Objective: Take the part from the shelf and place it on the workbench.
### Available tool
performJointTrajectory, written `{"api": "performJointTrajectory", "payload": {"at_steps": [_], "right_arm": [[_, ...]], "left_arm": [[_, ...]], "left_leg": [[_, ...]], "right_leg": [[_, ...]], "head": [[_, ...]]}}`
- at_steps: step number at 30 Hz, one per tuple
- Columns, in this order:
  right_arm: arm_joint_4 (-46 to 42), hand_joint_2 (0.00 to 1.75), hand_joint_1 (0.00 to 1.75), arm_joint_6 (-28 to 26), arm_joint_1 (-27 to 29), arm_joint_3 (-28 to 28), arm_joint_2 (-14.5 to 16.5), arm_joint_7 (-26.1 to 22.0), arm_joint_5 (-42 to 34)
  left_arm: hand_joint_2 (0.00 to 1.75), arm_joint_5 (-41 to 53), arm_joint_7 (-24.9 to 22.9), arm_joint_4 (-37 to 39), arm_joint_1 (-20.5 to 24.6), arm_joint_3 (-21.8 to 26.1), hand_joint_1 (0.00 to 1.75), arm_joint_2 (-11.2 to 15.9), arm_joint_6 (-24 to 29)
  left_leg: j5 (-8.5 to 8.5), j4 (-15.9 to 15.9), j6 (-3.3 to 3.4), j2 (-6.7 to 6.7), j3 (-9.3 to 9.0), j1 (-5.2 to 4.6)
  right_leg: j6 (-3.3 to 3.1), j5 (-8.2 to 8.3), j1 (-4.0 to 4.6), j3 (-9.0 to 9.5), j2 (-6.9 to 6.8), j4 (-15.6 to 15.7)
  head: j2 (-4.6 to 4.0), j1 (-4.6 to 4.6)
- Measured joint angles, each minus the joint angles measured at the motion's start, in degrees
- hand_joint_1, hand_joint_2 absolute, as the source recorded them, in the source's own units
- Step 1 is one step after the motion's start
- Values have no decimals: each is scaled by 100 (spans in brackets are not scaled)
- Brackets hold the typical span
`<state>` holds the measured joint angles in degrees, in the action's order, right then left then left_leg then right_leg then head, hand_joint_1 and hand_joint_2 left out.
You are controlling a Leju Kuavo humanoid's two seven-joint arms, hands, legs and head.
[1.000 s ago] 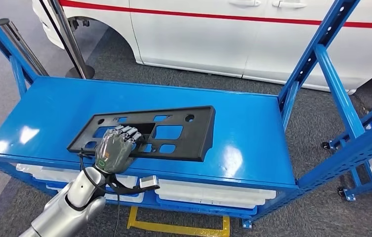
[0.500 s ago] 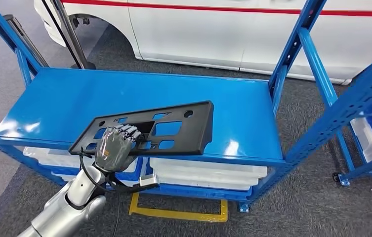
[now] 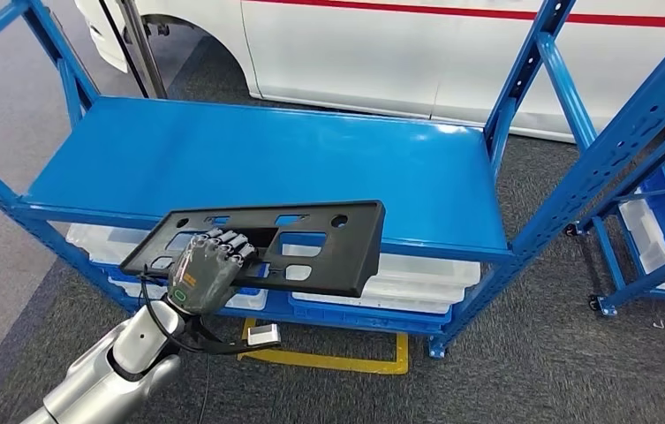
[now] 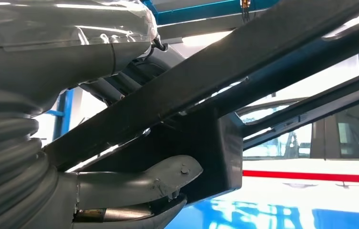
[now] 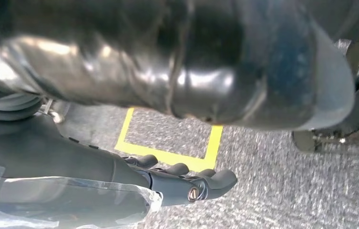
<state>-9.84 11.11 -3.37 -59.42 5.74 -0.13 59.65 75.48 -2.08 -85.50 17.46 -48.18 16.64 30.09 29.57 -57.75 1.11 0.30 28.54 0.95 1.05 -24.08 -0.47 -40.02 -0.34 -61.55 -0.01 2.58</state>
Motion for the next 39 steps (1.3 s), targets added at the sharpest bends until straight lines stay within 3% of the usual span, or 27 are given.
{"api": "performJointTrajectory", "payload": {"at_steps": [2,3,4,6,8,10,12,14,15,16,18,19,20,21,23,25,27,29,30,33,34,37,38,39], "right_arm": [[1,0,0,-3,4,-9,-1,4,-1],[2,0,0,1,5,-9,-1,5,0],[4,0,0,5,5,-9,-1,3,1],[7,0,0,14,-4,-9,-1,-3,5],[5,0,0,19,-21,-9,-5,-5,15],[4,0,0,25,-34,-10,-21,-5,24],[4,0,0,31,-39,-11,-32,-6,32],[14,0,0,45,-47,-12,-20,-5,41],[19,0,0,41,-49,-12,-15,-4,44],[24,0,0,33,-47,-12,-9,-1,46],[26,0,0,2,-34,-12,-7,7,50],[29,0,0,-5,-27,-12,-3,10,52],[31,0,0,-7,-23,-12,2,12,55],[35,0,0,-8,-23,-12,11,15,59],[40,0,0,-25,-29,-12,38,44,69],[44,0,0,-75,-35,-12,79,99,75],[47,0,0,-120,-32,-12,120,146,78],[48,0,0,-140,-17,-12,143,174,78],[49,0,0,-149,-14,-12,151,181,78],[49,0,0,-169,-25,-12,167,209,79],[49,0,0,-171,-27,-12,169,217,80],[49,0,0,-178,-28,-12,172,222,80],[50,0,0,-181,-30,-12,177,225,85],[50,0,0,-185,-32,-12,183,228,91]], "left_arm": [[175,5,-2,-38,3,-19,175,29,-3],[175,6,-3,-65,2,-28,175,50,-2],[175,5,-6,-94,-1,-37,175,71,1],[175,4,-14,-147,-12,-53,175,121,8],[175,2,-23,-205,-22,-65,175,170,15],[175,-2,-33,-265,-22,-70,175,211,24],[175,-10,-42,-305,-21,-73,175,256,34],[175,-24,-48,-338,-44,-76,175,319,51],[175,-32,-50,-359,-62,-77,175,363,62],[175,-39,-57,-383,-82,-75,175,415,76],[175,-49,-72,-435,-126,-69,175,523,99],[175,-52,-80,-458,-152,-66,175,574,109],[175,-54,-84,-482,-185,-60,175,618,117],[175,-55,-89,-511,-225,-47,175,665,127],[175,-61,-103,-594,-325,11,175,772,164],[175,-63,-126,-726,-483,115,175,919,239],[175,-50,-140,-851,-678,235,175,1074,325],[175,-33,-141,-913,-823,313,175,1172,370],[175,-26,-140,-935,-872,338,175,1196,377],[175,13,-131,-1004,-988,415,175,1230,385],[175,24,-129,-1015,-1011,432,175,1233,384],[175,34,-126,-1021,-1046,456,175,1239,383],[175,51,-122,-1042,-1110,500,175,1256,383],[175,72,-117,-1070,-1187,560,175,1276,385]], "left_leg": [[-145,-8,66,18,162,-1],[-215,-18,82,19,256,-6],[-281,-33,86,20,355,-12],[-399,-74,73,20,555,-24],[-510,-105,46,19,716,-38],[-619,-111,-2,19,798,-47],[-743,-74,-72,23,836,-39],[-723,-81,-140,14,902,-28],[-557,-188,-165,8,955,-28],[-285,-407,-186,2,1024,-24],[269,-1092,-223,1,1151,-18],[378,-1427,-238,2,1178,-17],[339,-1637,-250,2,1150,-17],[194,-1679,-258,2,1047,-15],[-52,-1217,-260,4,596,-10],[75,-450,-231,1,61,-23],[207,-81,-176,-3,-137,-48],[108,-59,-93,7,-45,-24],[38,-50,-41,14,18,-11],[-146,-49,50,24,229,-4],[-176,-50,54,24,268,-8],[-215,-57,55,26,321,-13],[-273,-71,51,29,411,-26],[-347,-86,45,31,515,-38]], "right_leg": [[42,-638,-19,-148,9,-587],[58,-878,-22,-204,9,-955],[67,-963,-24,-216,9,-1254],[53,-724,-25,-19,11,-1377],[-25,-502,-2,544,23,-791],[-112,-627,43,1132,37,31],[-158,-715,81,1313,40,419],[-206,-592,54,1228,17,487],[-241,-515,37,1169,3,513],[-271,-443,21,1097,-11,522],[-303,-331,34,920,-21,473],[-303,-282,37,816,-25,430],[-299,-236,37,706,-28,380],[-291,-194,33,592,-30,323],[-261,-127,24,385,-29,196],[-214,-66,41,255,-18,85],[-164,24,64,207,-7,61],[-107,32,67,160,8,50],[-77,-117,62,117,17,-41],[-17,-938,30,-34,31,-755],[-8,-1090,25,-60,31,-939],[-3,-1178,21,-77,30,-1157],[-22,-1040,26,58,32,-1152],[-76,-885,42,333,36,-943]], "head": [[0,-1],[-1,-1],[-1,-1],[0,-1],[0,1],[0,1],[-1,0],[-1,1],[0,2],[-1,3],[-1,5],[-1,6],[-1,6],[-1,6],[-1,6],[-1,3],[-1,0],[0,-2],[1,-4],[0,-7],[0,-7],[0,-7],[0,-7],[0,-7]]}}
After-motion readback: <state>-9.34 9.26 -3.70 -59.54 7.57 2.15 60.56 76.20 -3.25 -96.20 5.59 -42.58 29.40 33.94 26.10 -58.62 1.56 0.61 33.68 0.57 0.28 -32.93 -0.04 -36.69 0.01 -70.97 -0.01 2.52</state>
